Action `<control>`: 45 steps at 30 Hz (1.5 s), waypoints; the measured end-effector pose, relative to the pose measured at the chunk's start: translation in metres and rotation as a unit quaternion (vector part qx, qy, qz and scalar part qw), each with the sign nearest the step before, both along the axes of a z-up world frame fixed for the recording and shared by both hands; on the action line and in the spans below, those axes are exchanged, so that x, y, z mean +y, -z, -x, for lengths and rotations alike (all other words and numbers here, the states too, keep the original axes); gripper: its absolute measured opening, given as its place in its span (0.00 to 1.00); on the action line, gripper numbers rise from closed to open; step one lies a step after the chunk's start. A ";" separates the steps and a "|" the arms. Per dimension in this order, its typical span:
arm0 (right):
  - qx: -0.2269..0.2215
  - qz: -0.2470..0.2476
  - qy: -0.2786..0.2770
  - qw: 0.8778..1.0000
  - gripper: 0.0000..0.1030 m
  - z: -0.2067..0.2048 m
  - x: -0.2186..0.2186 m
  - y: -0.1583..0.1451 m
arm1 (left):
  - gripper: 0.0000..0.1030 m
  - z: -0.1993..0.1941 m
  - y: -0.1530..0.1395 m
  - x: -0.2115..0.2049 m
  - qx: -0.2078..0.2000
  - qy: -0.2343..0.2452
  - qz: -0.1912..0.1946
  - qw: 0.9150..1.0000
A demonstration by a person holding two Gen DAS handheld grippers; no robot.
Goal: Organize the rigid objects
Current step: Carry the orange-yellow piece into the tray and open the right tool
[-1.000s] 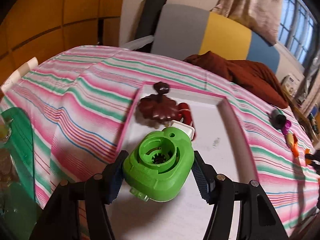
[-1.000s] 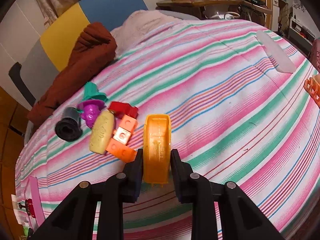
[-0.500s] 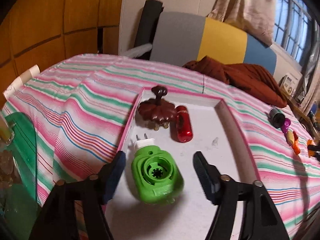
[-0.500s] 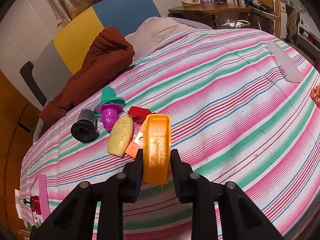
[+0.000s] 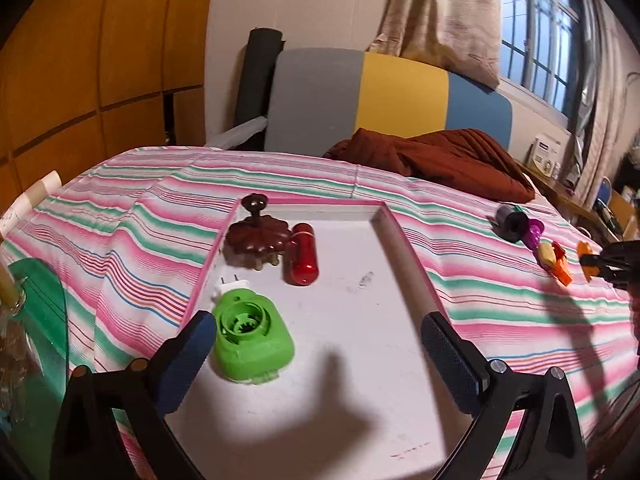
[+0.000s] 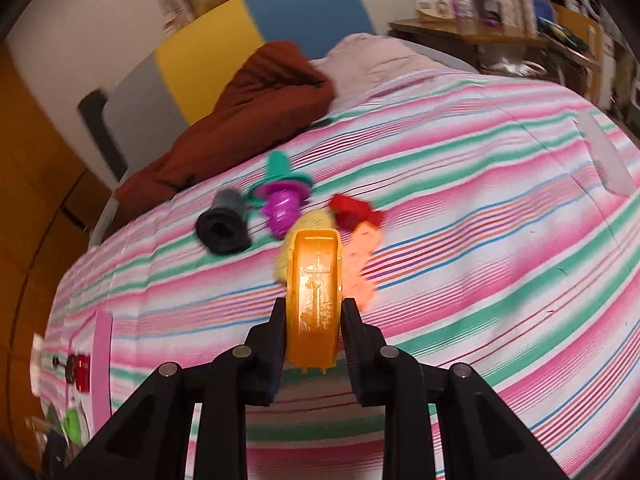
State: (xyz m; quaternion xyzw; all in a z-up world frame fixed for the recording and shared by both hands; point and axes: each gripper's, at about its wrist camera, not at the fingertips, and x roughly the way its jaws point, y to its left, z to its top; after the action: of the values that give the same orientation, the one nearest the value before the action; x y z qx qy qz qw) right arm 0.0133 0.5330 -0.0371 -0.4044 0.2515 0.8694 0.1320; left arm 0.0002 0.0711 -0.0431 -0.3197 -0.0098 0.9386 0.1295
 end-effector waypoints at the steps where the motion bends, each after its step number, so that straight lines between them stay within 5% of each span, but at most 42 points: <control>1: -0.002 -0.005 -0.012 1.000 0.24 0.002 -0.007 0.000 | 1.00 -0.001 0.000 0.000 -0.001 0.002 0.001 1.000; 14: -0.015 -0.028 -0.187 0.982 0.24 0.016 -0.147 0.003 | 1.00 -0.012 0.002 -0.024 -0.036 0.022 -0.050 0.998; 22: 0.011 0.009 -0.303 0.953 0.24 0.041 -0.260 -0.022 | 1.00 -0.021 0.002 -0.043 -0.023 0.009 -0.039 0.999; 30: -0.033 -0.014 -0.384 0.922 0.24 0.063 -0.347 -0.010 | 1.00 -0.023 0.002 -0.064 -0.018 -0.013 -0.031 0.999; 40: -0.086 -0.073 -0.424 0.899 0.24 0.084 -0.391 0.017 | 1.00 -0.024 0.003 -0.077 -0.019 -0.026 -0.042 0.999; 45: -0.096 -0.071 -0.411 0.904 0.31 0.088 -0.386 0.022 | 1.00 -0.024 0.004 -0.075 -0.022 -0.023 -0.041 0.999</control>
State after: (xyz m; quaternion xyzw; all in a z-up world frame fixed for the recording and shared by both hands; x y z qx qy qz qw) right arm -0.0746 0.1465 -0.0596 -0.5425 -0.0134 0.8193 -0.1850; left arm 0.0238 -0.0036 -0.0468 -0.3341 -0.0582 0.9330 0.1201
